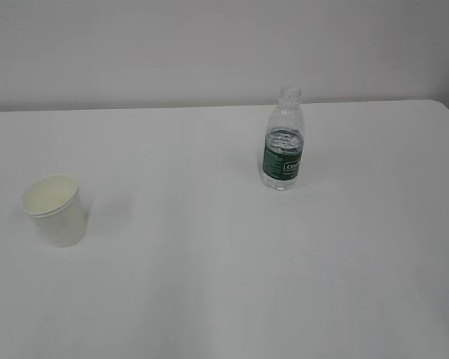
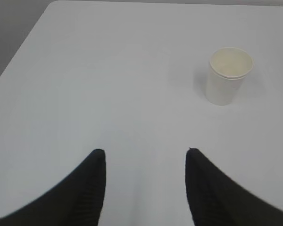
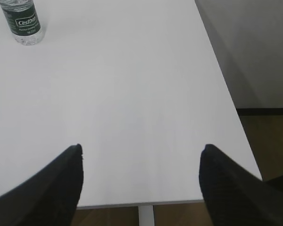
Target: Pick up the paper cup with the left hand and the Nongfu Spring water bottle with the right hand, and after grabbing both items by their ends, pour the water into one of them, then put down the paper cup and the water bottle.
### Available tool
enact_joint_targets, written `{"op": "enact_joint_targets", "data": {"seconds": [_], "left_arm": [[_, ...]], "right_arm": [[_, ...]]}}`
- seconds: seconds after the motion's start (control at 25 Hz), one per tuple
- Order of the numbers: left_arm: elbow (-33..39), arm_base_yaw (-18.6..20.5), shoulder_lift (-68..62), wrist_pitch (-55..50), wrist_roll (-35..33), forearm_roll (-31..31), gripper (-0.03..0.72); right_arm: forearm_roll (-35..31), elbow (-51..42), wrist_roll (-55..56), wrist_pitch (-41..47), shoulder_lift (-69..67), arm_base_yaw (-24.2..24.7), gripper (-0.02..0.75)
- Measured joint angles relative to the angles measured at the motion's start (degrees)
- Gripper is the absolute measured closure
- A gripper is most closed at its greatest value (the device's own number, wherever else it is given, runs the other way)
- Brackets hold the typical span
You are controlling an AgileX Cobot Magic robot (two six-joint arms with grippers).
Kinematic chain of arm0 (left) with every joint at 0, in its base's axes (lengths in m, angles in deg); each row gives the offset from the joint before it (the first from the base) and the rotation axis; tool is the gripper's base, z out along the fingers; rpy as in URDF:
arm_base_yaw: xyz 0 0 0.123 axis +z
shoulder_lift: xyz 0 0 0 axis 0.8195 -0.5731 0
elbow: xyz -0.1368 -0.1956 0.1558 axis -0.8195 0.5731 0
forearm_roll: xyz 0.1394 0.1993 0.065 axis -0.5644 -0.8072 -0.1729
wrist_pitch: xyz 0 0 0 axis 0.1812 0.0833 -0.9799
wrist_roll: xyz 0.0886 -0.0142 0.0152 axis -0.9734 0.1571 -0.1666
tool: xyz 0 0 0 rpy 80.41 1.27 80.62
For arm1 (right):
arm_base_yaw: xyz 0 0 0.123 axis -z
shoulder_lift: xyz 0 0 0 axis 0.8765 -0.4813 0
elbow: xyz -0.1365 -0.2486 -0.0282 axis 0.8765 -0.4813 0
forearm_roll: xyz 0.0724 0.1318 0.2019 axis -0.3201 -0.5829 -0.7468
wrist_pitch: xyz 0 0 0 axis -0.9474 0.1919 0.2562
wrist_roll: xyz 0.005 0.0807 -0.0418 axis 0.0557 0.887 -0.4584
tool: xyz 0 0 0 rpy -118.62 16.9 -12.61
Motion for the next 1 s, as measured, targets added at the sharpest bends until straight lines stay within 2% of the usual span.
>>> {"op": "enact_joint_targets", "data": {"seconds": [1.0], "left_arm": [[0.00,-0.20,0.00,0.00,0.00,0.00,0.342]], "right_arm": [[0.00,0.00,0.00,0.00,0.00,0.00,0.155]]}}
